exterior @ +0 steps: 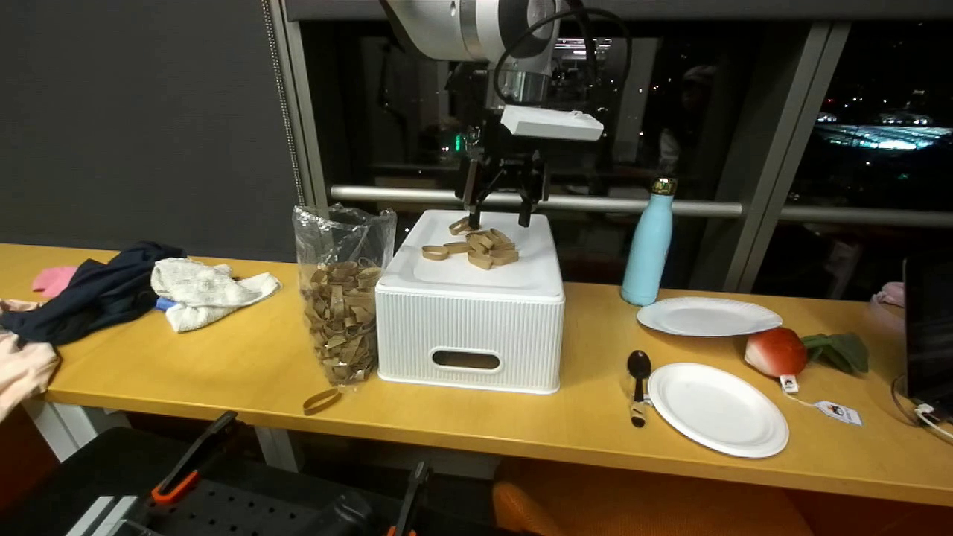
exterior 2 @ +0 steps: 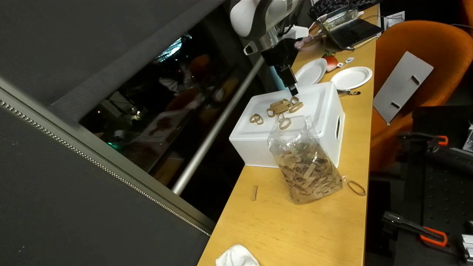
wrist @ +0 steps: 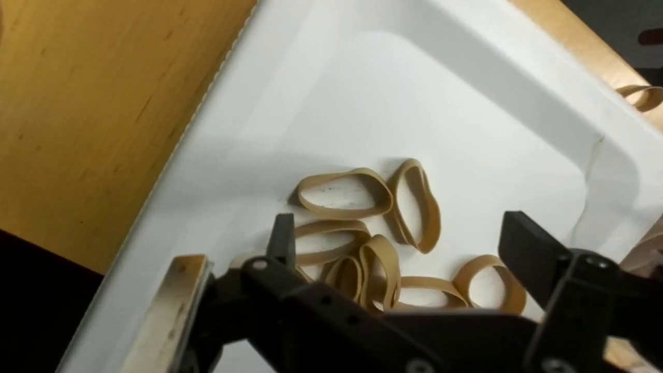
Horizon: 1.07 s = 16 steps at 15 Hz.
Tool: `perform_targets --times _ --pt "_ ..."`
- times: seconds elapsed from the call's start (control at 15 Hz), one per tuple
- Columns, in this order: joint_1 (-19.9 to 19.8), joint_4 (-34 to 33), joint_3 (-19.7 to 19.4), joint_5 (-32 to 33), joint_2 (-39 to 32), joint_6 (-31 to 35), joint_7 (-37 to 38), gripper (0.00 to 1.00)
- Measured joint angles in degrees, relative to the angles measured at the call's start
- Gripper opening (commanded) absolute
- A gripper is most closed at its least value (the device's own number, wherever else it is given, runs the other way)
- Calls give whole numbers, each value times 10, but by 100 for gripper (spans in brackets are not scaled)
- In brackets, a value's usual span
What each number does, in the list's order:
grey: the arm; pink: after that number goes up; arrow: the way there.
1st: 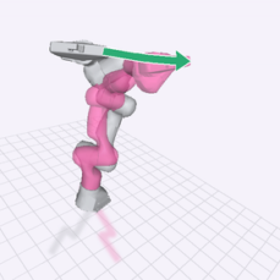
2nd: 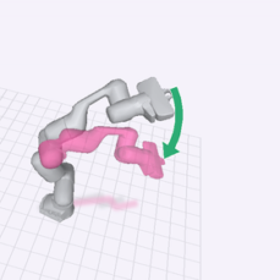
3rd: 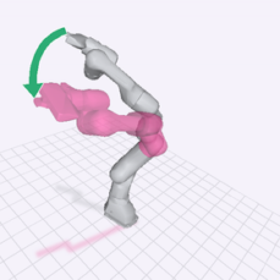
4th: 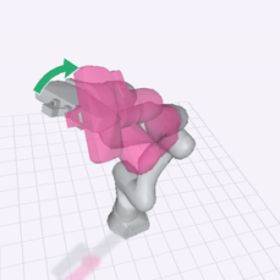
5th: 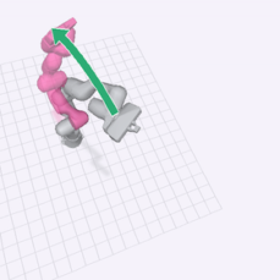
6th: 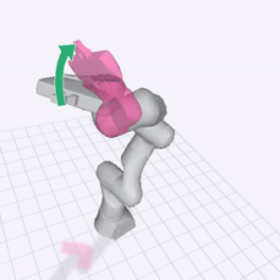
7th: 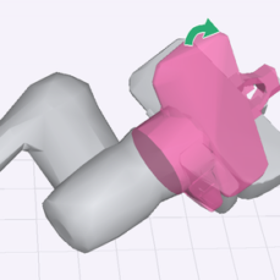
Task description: Put the rubber bands inside the packet
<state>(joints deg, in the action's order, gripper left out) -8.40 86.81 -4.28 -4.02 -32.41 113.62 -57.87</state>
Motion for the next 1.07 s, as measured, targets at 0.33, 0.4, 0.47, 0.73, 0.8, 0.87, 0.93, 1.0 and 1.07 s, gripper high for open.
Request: perform_targets --times 0.33,0.4,0.47,0.73,0.8,0.87,0.93,1.0,1.07 --pt "0 -51 18 27 -51 -15 5 100" --pt "1 -60 20 29 -59 -18 5 100" --pt "1 -68 22 30 -67 -21 5 100" --pt "1 -97 26 34 -90 -29 5 100" --pt "1 -103 26 35 -94 -33 5 100" --pt "1 -109 26 35 -98 -37 5 100" --pt "1 -114 26 35 -101 -40 5 100" --pt "1 -119 26 36 -104 -43 5 100" --pt "1 -123 26 36 -106 -45 5 75"
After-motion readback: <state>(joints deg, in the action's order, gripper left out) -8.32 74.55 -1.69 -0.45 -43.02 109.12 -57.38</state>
